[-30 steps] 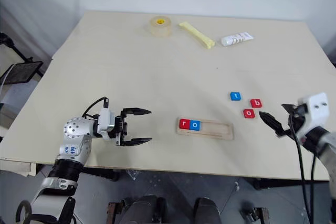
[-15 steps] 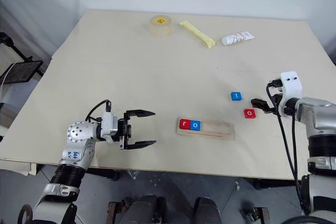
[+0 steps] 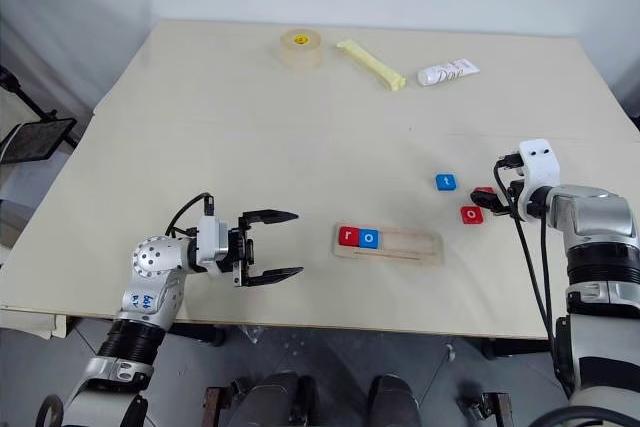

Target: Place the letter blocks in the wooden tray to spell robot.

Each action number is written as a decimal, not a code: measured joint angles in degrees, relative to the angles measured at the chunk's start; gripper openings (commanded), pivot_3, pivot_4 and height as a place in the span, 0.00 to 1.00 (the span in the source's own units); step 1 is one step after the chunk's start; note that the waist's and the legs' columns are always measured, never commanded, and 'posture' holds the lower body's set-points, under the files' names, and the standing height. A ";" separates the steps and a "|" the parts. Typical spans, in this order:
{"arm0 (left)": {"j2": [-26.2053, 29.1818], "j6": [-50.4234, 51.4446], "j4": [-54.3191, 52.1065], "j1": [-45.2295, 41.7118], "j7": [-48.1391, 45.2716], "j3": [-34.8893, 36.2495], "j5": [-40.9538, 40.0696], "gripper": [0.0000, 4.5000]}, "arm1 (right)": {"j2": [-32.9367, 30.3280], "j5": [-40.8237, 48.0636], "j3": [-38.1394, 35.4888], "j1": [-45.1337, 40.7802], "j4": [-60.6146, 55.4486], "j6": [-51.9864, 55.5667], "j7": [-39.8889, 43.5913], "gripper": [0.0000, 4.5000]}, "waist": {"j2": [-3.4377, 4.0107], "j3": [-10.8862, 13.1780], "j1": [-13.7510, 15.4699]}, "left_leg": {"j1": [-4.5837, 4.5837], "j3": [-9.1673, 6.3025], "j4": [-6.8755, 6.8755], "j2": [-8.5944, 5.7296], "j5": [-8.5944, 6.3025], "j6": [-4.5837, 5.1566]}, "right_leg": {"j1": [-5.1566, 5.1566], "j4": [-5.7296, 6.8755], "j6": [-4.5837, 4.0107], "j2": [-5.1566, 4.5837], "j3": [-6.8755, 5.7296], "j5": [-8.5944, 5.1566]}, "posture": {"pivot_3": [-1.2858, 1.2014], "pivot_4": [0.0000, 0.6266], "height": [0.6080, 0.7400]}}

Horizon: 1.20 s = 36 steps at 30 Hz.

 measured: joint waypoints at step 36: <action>-0.22 -8.15 18.91 -10.25 -8.73 0.36 0.09 1.00 | 23.22 8.86 -21.37 40.30 -70.76 27.71 -23.41 0.33 | 0.01 0.00 1.12 | 0.03 -0.04 -0.03 -0.12 0.01 -0.02 | -0.03 0.07 0.00 0.01 0.19 0.00 | 0.52 0.24 1.00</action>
